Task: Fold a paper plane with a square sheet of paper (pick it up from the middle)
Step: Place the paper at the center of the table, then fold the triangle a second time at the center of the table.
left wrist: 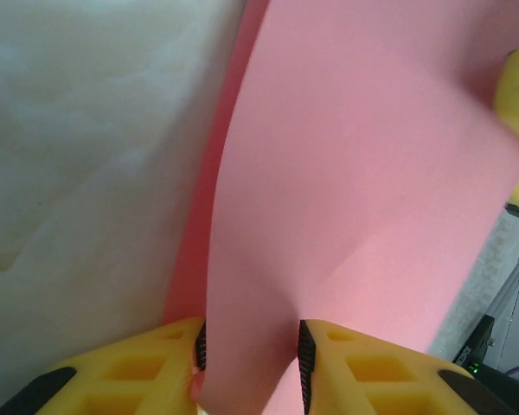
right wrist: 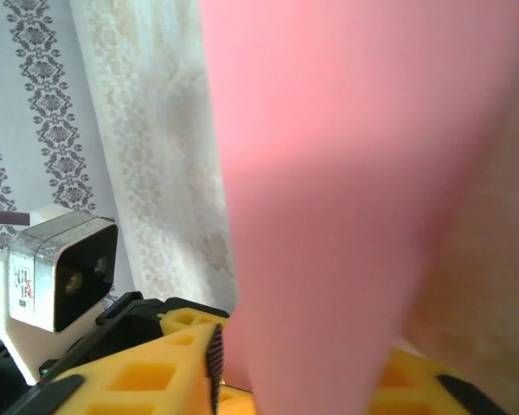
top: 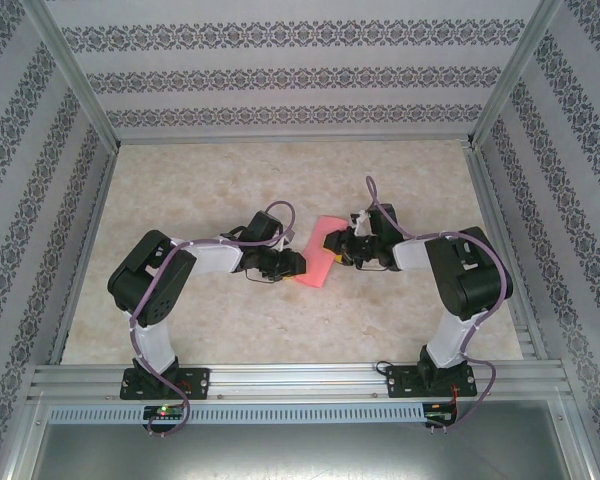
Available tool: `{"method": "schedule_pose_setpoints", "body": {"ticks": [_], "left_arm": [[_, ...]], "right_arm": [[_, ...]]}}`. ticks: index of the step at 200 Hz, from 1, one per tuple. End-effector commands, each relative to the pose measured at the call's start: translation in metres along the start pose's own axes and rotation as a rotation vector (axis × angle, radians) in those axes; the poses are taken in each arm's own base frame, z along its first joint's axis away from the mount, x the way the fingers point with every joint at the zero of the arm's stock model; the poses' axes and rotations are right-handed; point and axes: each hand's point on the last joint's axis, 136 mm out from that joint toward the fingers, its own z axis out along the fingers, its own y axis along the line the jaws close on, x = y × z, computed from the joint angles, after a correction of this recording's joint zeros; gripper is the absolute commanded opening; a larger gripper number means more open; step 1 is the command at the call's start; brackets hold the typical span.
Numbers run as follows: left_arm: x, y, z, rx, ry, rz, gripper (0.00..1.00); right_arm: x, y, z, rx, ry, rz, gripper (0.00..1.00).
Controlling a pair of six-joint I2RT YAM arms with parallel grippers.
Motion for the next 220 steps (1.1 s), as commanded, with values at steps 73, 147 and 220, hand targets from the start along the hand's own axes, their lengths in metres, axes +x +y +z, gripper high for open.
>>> {"method": "schedule_pose_setpoints", "body": {"ticks": [73, 147, 220], "left_arm": [[-0.001, -0.017, -0.01, 0.024, -0.029, 0.053, 0.39], [0.001, -0.016, -0.019, -0.009, -0.03, 0.069, 0.4], [0.001, -0.021, -0.019, 0.004, -0.011, 0.067, 0.3]], "right_arm": [[0.003, 0.011, -0.008, 0.016, 0.061, -0.046, 0.11], [0.003, -0.002, -0.012, 0.079, 0.065, -0.08, 0.1], [0.0, 0.0, -0.008, 0.069, 0.067, -0.082, 0.1]]}}
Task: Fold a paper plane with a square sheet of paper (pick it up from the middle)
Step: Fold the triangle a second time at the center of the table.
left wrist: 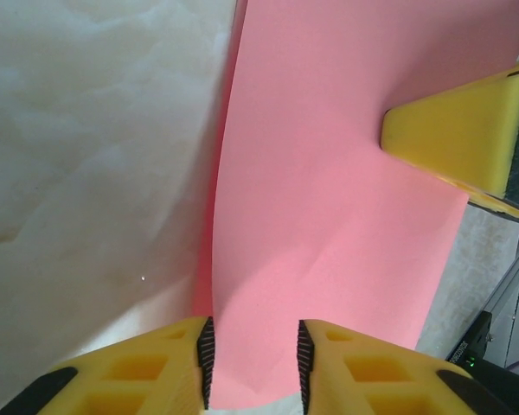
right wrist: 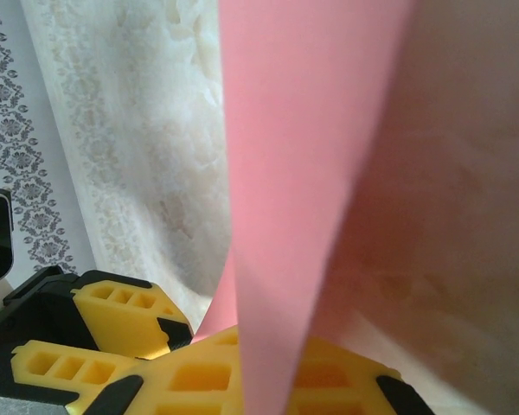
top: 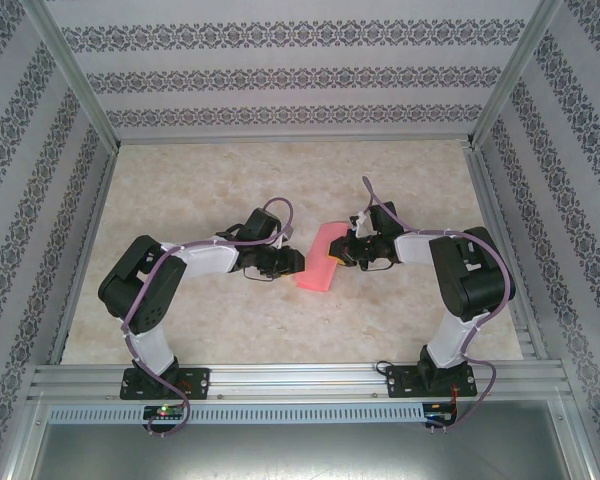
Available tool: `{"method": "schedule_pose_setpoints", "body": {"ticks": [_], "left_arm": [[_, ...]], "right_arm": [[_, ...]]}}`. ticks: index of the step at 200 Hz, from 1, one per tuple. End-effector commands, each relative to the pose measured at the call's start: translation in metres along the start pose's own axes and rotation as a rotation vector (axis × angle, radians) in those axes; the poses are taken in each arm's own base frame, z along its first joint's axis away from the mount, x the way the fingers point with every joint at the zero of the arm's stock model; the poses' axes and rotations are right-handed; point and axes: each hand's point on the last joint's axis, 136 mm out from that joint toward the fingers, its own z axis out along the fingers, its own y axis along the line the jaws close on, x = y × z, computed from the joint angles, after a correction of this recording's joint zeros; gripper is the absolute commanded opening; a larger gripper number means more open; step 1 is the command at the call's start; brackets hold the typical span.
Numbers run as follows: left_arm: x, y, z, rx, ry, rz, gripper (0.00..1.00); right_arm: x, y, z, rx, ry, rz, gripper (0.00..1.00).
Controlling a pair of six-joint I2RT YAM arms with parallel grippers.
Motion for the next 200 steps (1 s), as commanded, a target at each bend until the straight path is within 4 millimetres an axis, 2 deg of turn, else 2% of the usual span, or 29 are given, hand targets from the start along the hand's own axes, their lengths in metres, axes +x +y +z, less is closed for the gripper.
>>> {"method": "schedule_pose_setpoints", "body": {"ticks": [1, 55, 79, 116, 151, 200], "left_arm": [[0.003, -0.012, -0.003, 0.014, 0.017, 0.026, 0.3], [0.008, -0.013, -0.003, 0.028, 0.045, 0.02, 0.2], [0.011, -0.01, -0.001, 0.026, 0.054, 0.012, 0.2], [0.011, -0.019, 0.001, 0.085, 0.064, -0.008, 0.2], [0.016, -0.012, 0.002, 0.061, 0.08, -0.01, 0.19], [0.013, -0.018, 0.0, 0.069, 0.077, -0.003, 0.07]], "right_arm": [[-0.011, 0.01, -0.003, -0.017, -0.022, -0.04, 0.1], [-0.012, 0.009, -0.001, -0.028, -0.02, -0.037, 0.1], [-0.012, 0.008, 0.0, -0.035, -0.02, -0.029, 0.1], [-0.013, 0.007, 0.002, -0.049, -0.02, -0.017, 0.1], [-0.014, 0.005, -0.003, -0.055, -0.028, -0.007, 0.09], [-0.011, 0.004, -0.003, -0.054, -0.02, -0.013, 0.09]]}}
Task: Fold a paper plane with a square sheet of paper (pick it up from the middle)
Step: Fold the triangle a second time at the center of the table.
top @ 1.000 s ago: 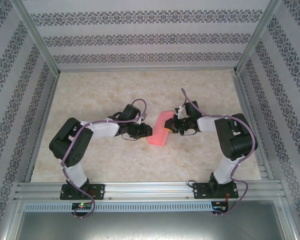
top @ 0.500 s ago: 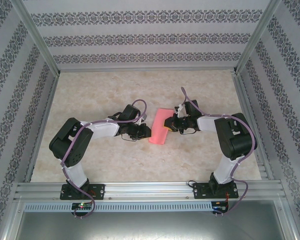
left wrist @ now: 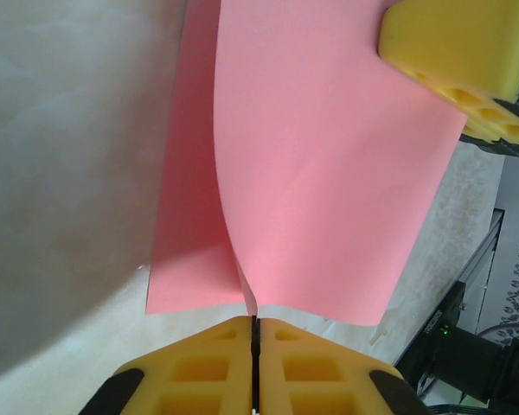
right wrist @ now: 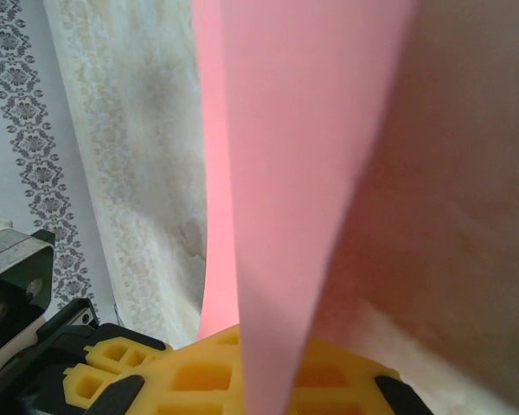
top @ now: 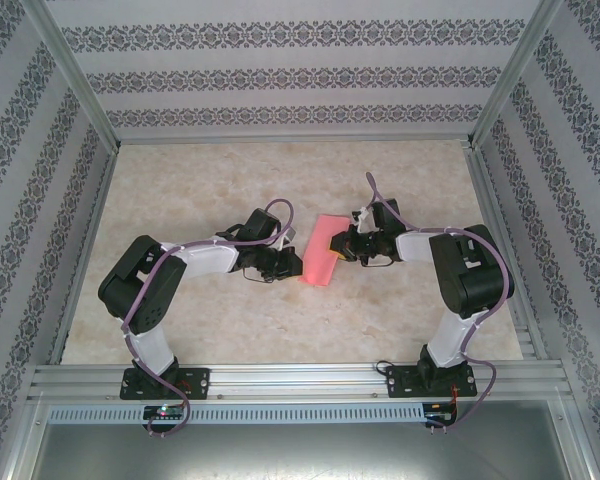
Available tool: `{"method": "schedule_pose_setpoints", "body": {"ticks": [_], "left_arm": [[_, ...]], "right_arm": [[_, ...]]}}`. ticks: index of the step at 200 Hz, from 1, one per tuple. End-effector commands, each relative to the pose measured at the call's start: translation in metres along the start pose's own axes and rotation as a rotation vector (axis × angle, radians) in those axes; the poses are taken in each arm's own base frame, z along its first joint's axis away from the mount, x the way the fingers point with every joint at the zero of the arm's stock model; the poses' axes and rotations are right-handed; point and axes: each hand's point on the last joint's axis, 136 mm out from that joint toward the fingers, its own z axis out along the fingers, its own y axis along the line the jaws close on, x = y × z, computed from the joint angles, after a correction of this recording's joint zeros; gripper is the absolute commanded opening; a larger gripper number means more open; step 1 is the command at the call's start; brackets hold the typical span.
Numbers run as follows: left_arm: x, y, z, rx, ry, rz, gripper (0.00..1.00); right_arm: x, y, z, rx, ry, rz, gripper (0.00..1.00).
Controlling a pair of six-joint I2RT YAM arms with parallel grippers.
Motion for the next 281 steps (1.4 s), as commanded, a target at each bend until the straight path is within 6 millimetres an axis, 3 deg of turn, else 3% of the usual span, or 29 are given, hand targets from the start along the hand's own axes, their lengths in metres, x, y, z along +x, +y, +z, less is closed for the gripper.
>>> {"method": "schedule_pose_setpoints", "body": {"ticks": [1, 115, 205, 281], "left_arm": [[0.001, -0.01, 0.001, 0.018, 0.015, 0.017, 0.07], [-0.018, -0.024, 0.02, 0.063, 0.022, 0.016, 0.04], [-0.017, -0.011, 0.036, 0.05, 0.051, 0.002, 0.05], [-0.017, -0.012, 0.037, 0.056, 0.055, 0.005, 0.05]], "right_arm": [[0.003, -0.001, -0.001, -0.019, 0.015, -0.007, 0.09], [0.007, -0.013, 0.002, 0.074, 0.053, -0.071, 0.11], [0.0, -0.011, -0.019, 0.192, 0.017, -0.113, 0.37], [-0.018, -0.026, -0.042, 0.327, -0.04, -0.114, 0.43]]}}
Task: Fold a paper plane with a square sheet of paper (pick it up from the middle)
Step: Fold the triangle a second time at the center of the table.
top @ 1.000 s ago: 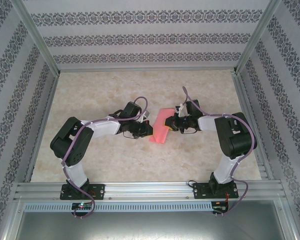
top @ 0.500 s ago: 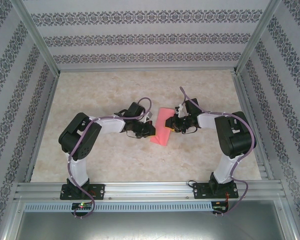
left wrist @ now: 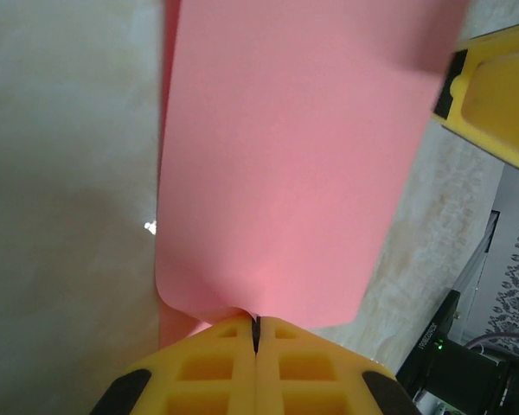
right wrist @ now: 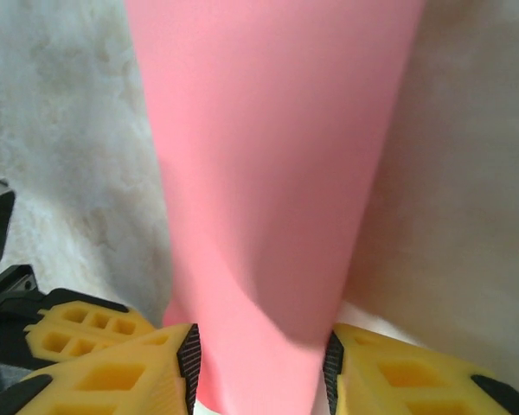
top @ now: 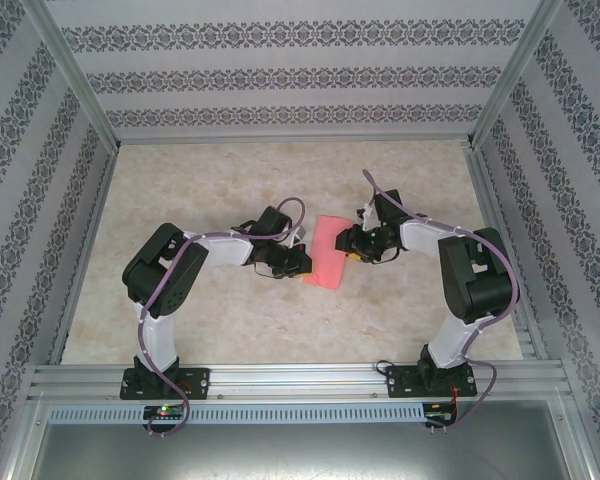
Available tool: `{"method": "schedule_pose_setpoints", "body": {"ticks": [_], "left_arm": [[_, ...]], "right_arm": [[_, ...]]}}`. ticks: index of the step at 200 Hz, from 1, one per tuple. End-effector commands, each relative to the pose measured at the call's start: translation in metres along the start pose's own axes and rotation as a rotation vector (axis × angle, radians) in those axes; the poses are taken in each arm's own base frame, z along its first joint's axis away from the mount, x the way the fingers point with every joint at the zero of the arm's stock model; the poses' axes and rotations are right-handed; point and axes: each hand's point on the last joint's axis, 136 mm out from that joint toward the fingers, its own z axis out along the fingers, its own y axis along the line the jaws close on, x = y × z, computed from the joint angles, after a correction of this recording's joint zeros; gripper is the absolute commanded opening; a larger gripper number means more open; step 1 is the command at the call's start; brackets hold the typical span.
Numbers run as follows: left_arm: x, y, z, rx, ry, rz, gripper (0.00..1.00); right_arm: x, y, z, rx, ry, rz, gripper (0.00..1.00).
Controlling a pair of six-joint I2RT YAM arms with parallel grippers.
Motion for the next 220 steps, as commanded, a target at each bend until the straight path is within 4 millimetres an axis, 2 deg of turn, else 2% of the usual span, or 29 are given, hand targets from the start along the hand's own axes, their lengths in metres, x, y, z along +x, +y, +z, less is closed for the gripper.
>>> {"method": "schedule_pose_setpoints", "body": {"ticks": [1, 62, 92, 123, 220], "left_arm": [[-0.004, -0.01, 0.004, 0.029, -0.001, 0.025, 0.05], [-0.003, -0.015, 0.004, 0.035, 0.0, 0.028, 0.06], [-0.005, -0.019, 0.004, 0.037, 0.001, 0.035, 0.06], [-0.006, -0.02, 0.005, 0.033, 0.004, 0.039, 0.06], [-0.012, -0.031, 0.01, 0.04, 0.017, 0.053, 0.07]], "right_arm": [[-0.011, -0.007, -0.014, 0.068, -0.04, -0.021, 0.43], [-0.024, -0.007, -0.009, 0.061, -0.043, -0.033, 0.38], [-0.033, 0.0, -0.006, 0.034, -0.055, -0.046, 0.3], [-0.036, -0.004, 0.004, 0.031, -0.036, -0.044, 0.24], [-0.026, -0.019, 0.025, 0.045, 0.033, -0.049, 0.15]]}}
